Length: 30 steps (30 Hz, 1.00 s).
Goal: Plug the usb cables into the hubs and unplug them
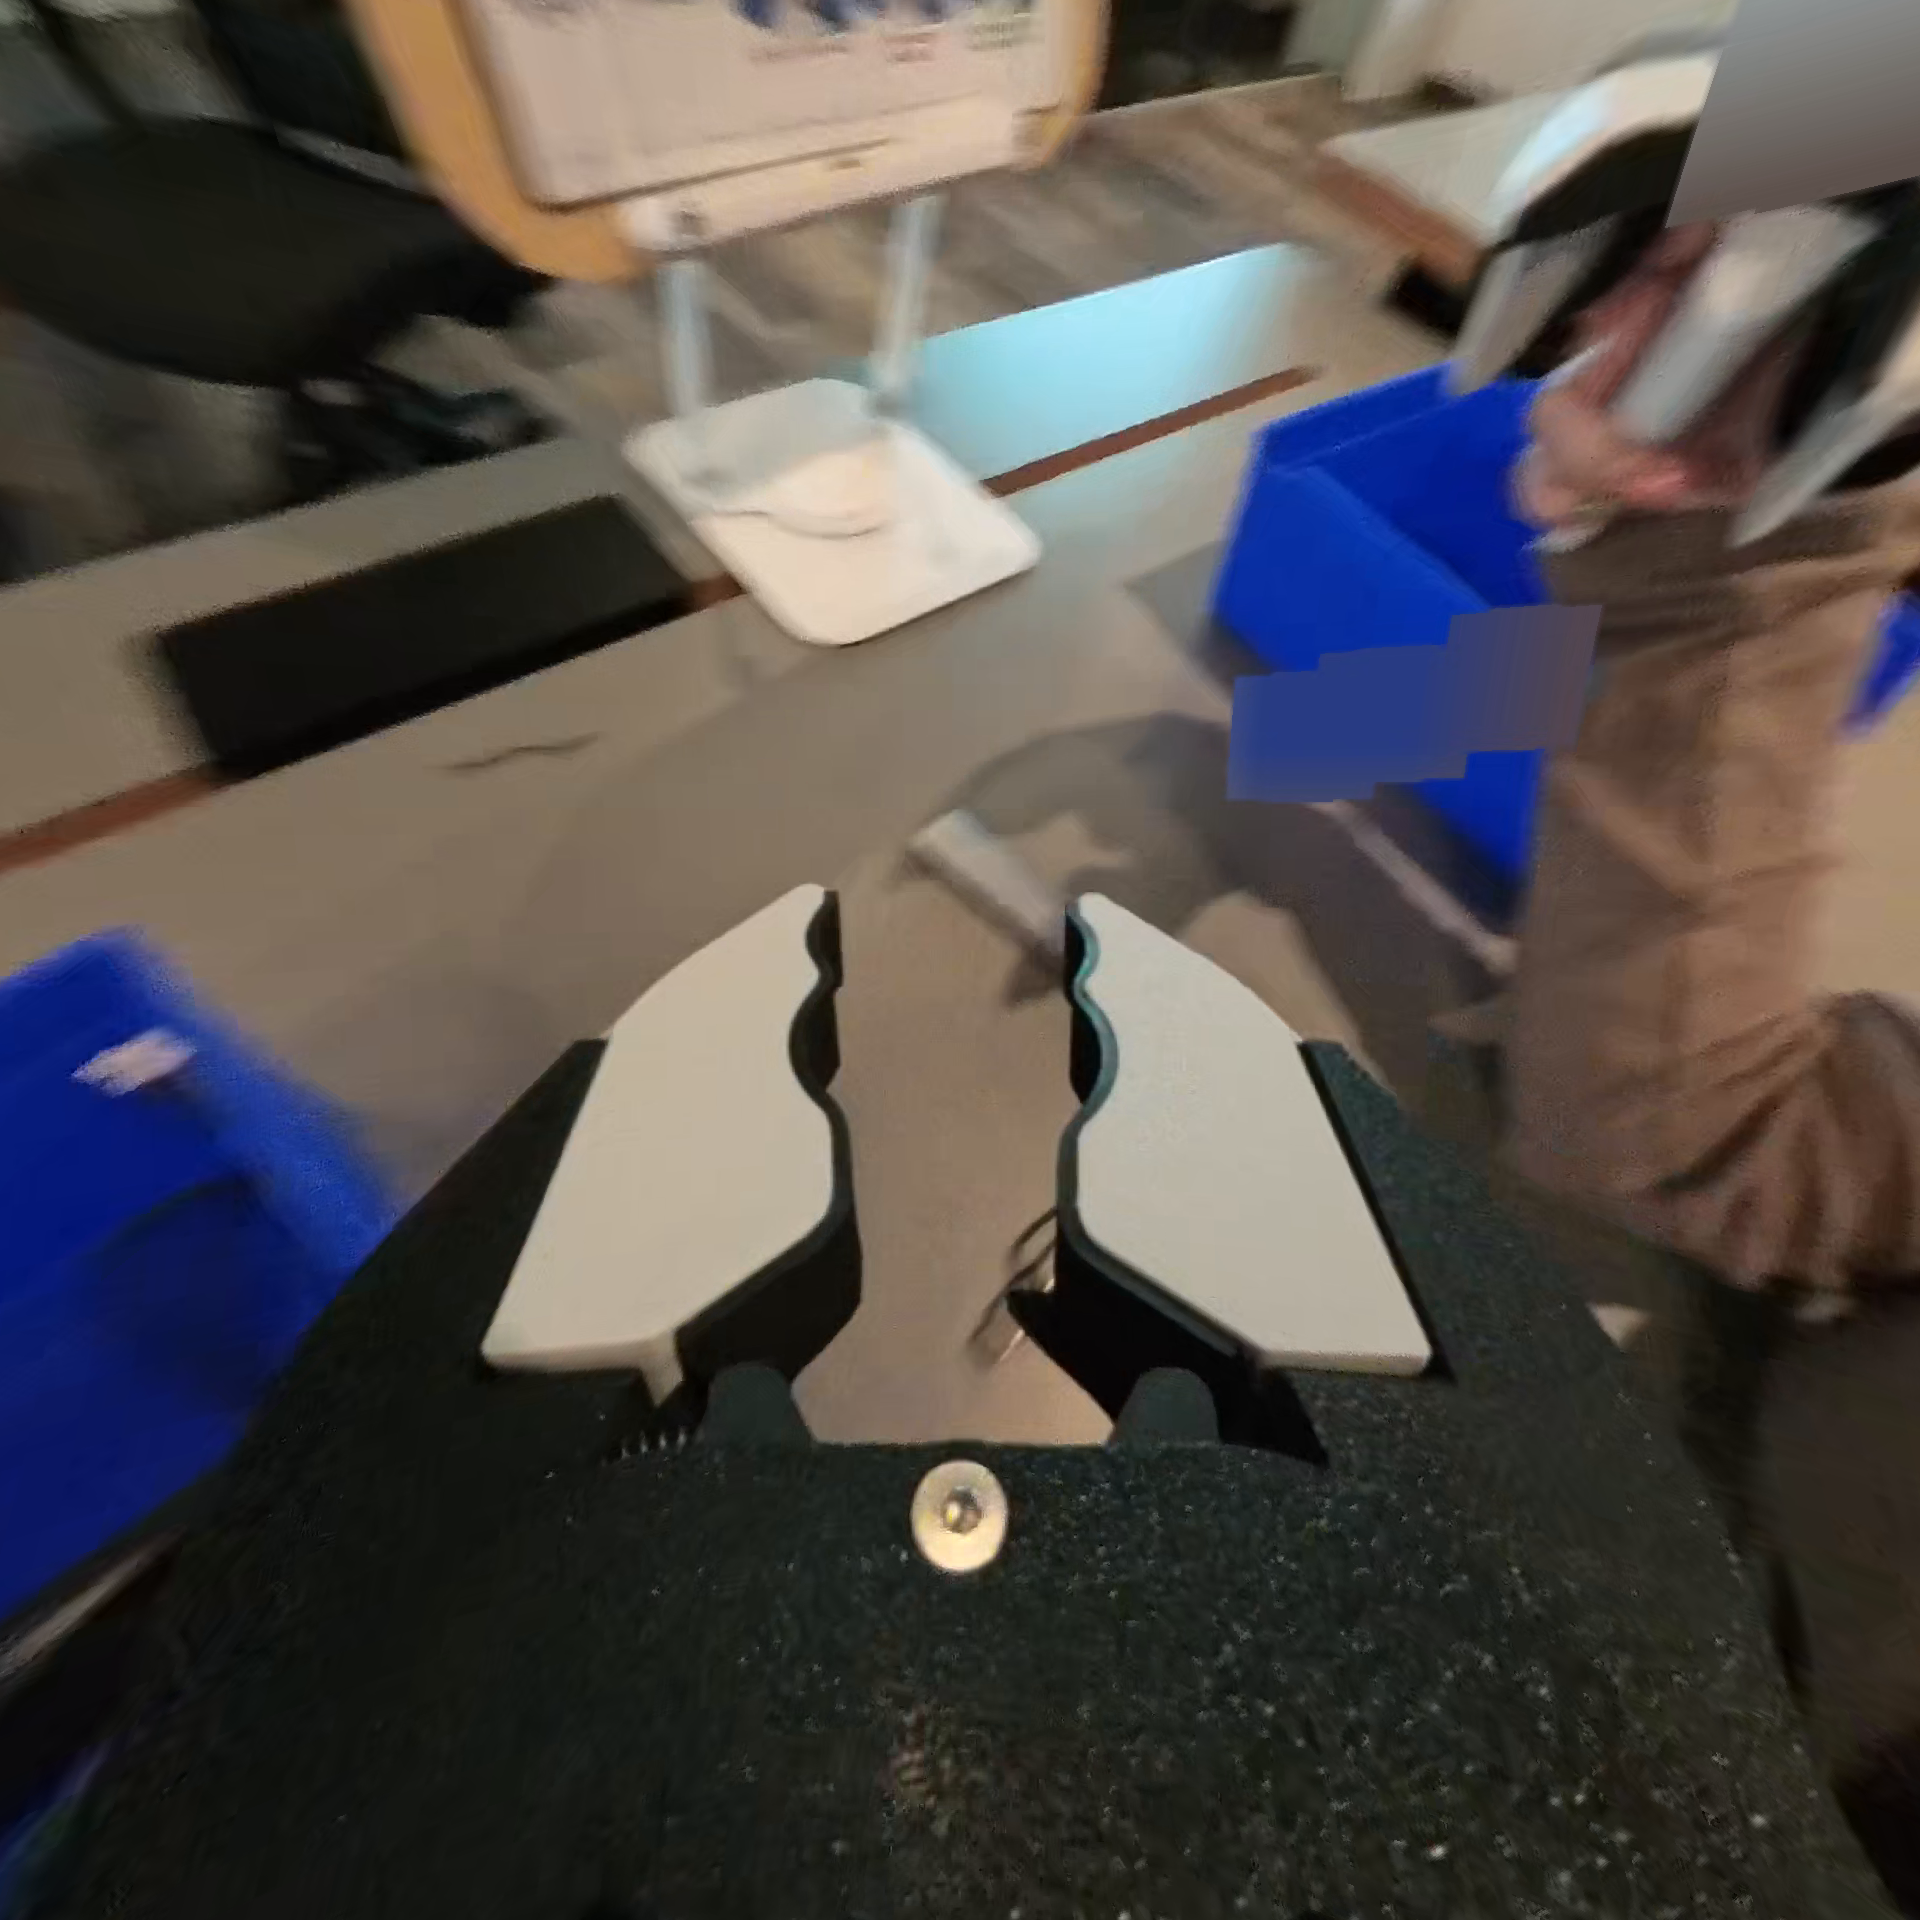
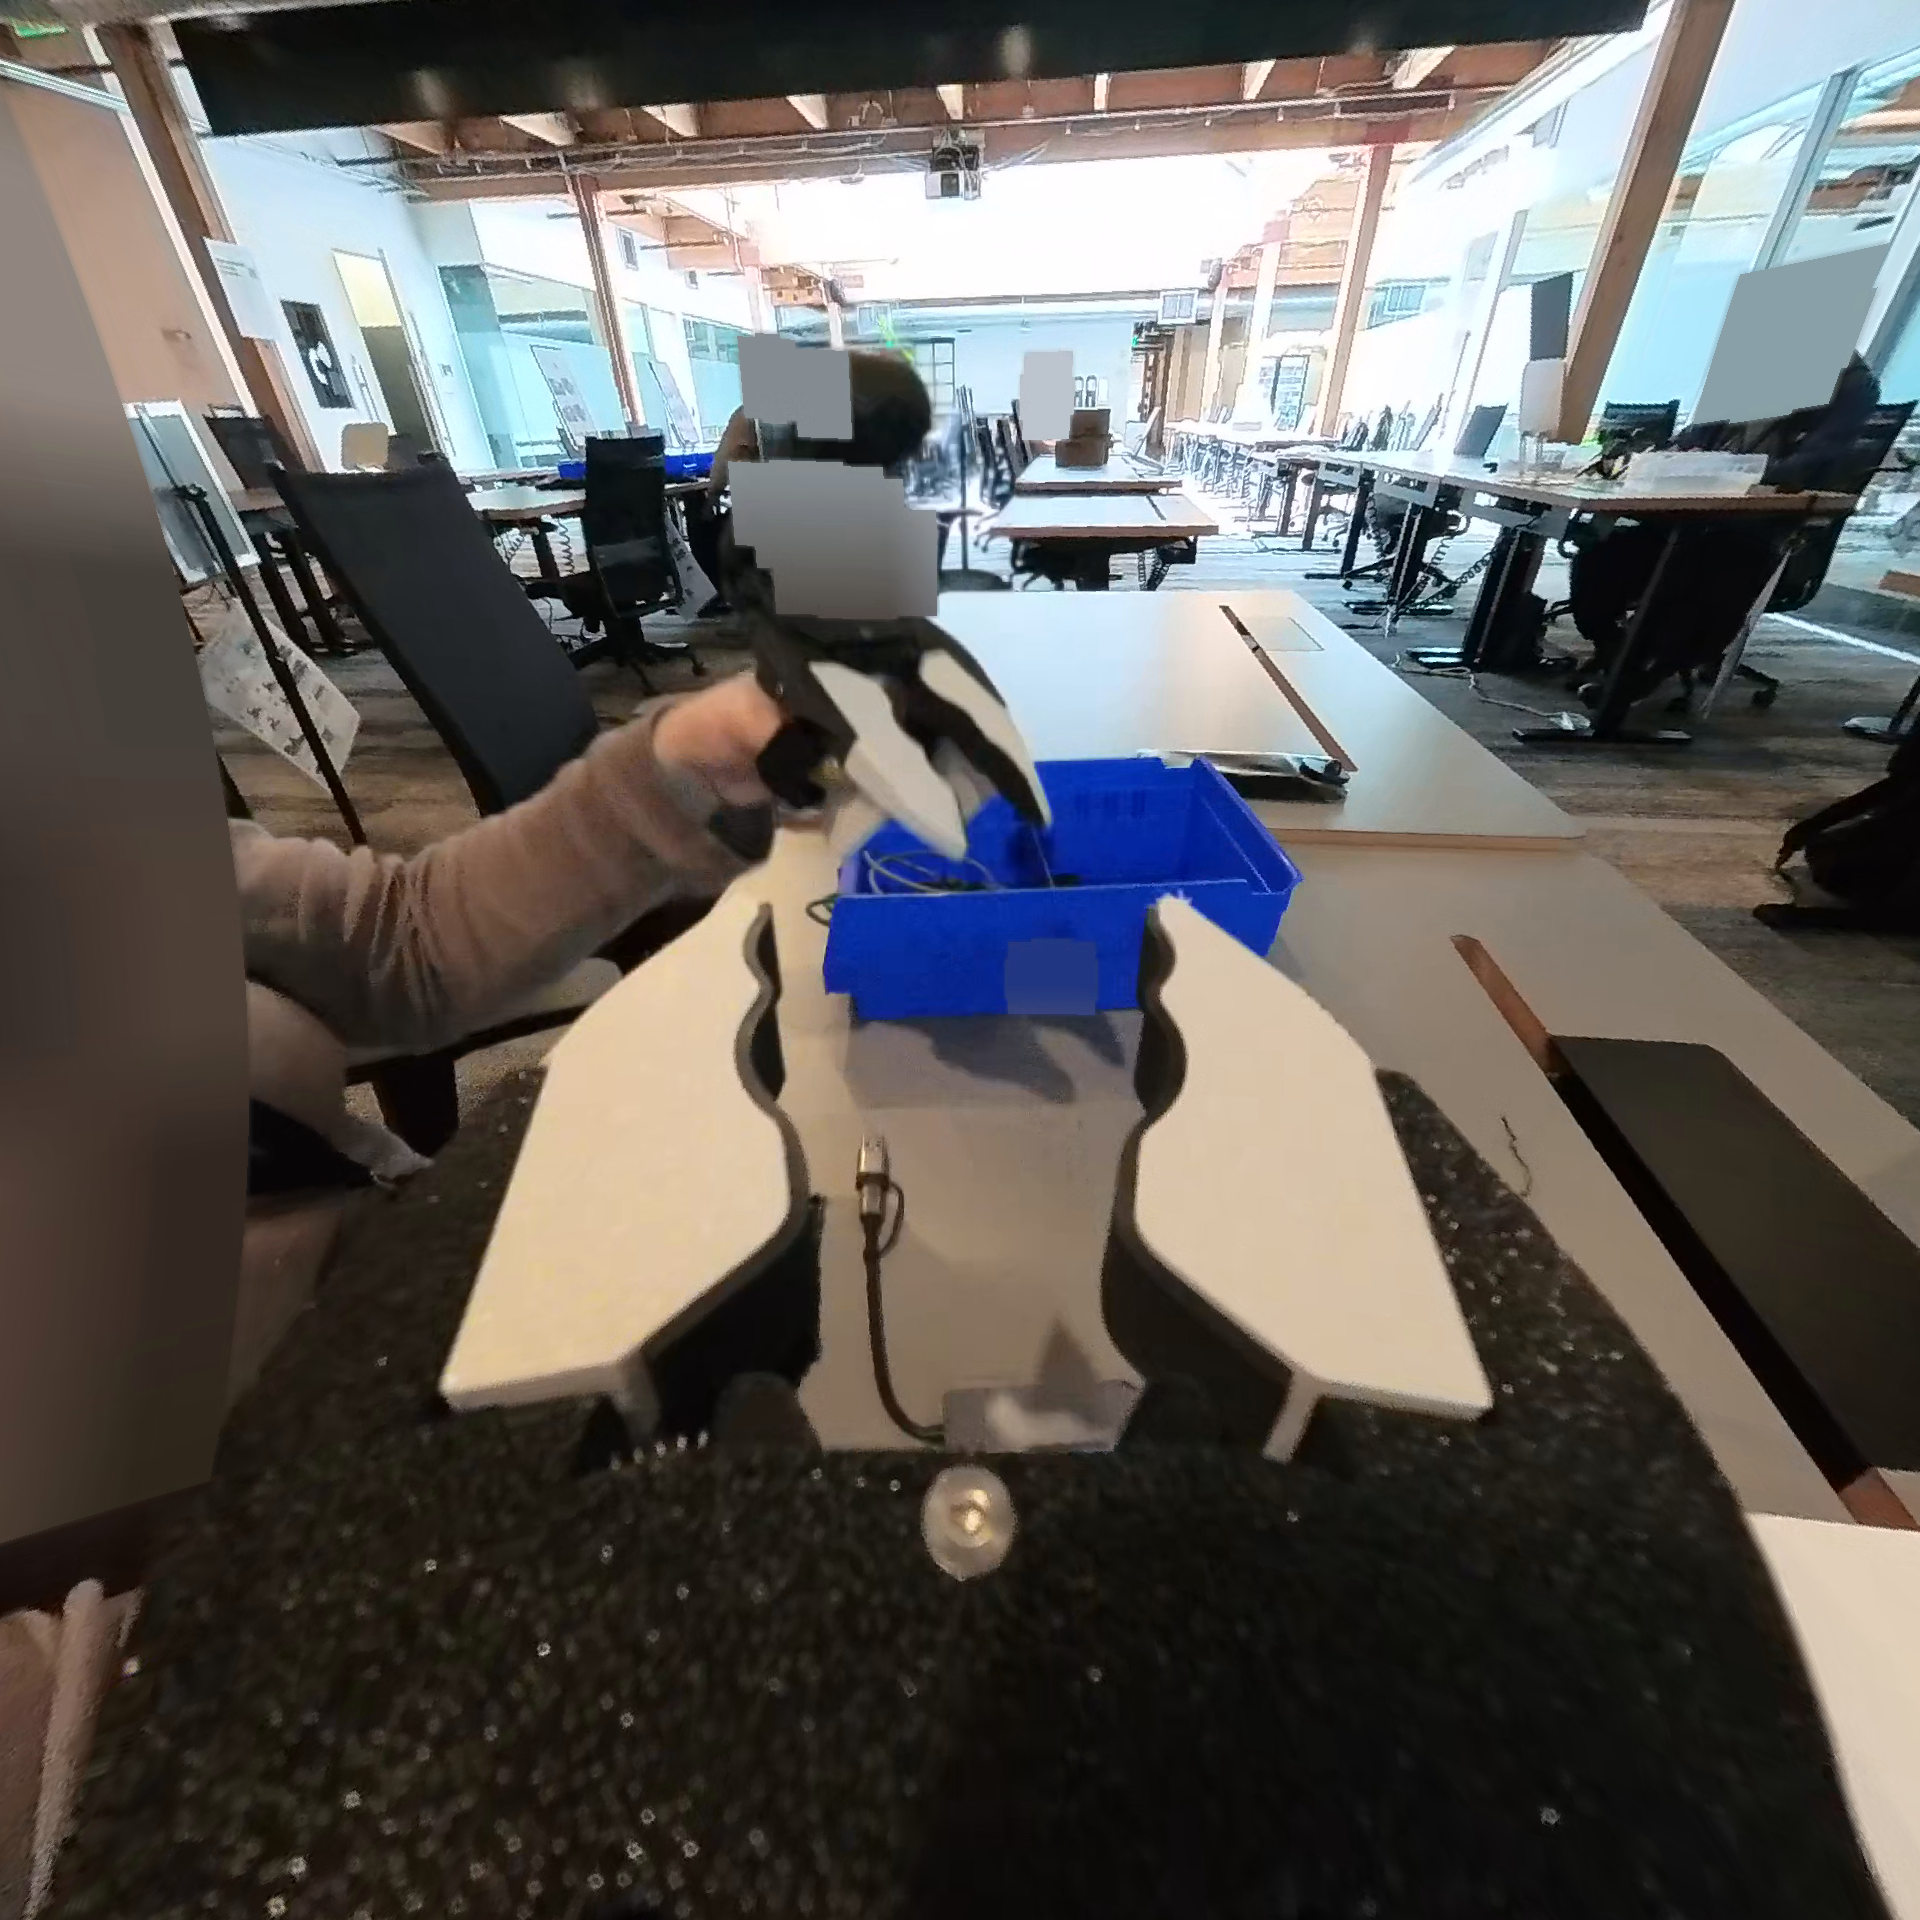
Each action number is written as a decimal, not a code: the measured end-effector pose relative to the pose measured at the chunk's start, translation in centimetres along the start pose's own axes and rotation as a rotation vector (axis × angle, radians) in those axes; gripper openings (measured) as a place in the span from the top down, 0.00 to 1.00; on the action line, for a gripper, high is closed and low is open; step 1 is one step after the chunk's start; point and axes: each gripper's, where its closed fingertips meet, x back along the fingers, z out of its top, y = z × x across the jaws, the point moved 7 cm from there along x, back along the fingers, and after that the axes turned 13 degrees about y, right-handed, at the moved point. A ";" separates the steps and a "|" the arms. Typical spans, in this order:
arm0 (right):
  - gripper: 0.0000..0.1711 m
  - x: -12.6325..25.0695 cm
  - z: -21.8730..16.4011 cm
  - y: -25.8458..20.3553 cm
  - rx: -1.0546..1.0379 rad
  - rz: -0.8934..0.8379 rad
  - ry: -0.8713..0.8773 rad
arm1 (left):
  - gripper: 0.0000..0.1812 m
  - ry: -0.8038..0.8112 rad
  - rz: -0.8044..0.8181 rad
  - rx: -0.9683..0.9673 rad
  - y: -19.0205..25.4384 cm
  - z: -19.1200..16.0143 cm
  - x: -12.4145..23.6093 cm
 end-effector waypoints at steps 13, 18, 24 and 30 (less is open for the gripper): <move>0.62 -1.8 -0.5 0.6 -0.021 0.017 -0.029 | 0.78 -0.577 0.329 -0.091 -15.3 -10.6 11.1; 0.62 -2.2 -0.8 0.8 -0.031 0.024 -0.045 | 0.80 -0.760 0.302 -0.137 -17.5 -13.8 10.3; 0.62 -2.2 -1.0 1.3 -0.057 0.021 -0.046 | 0.81 -0.828 0.286 -0.121 -19.1 -15.1 9.4; 0.62 -2.3 -1.3 1.6 -0.075 0.018 -0.059 | 0.91 -0.929 0.240 -0.157 -19.2 -15.8 8.8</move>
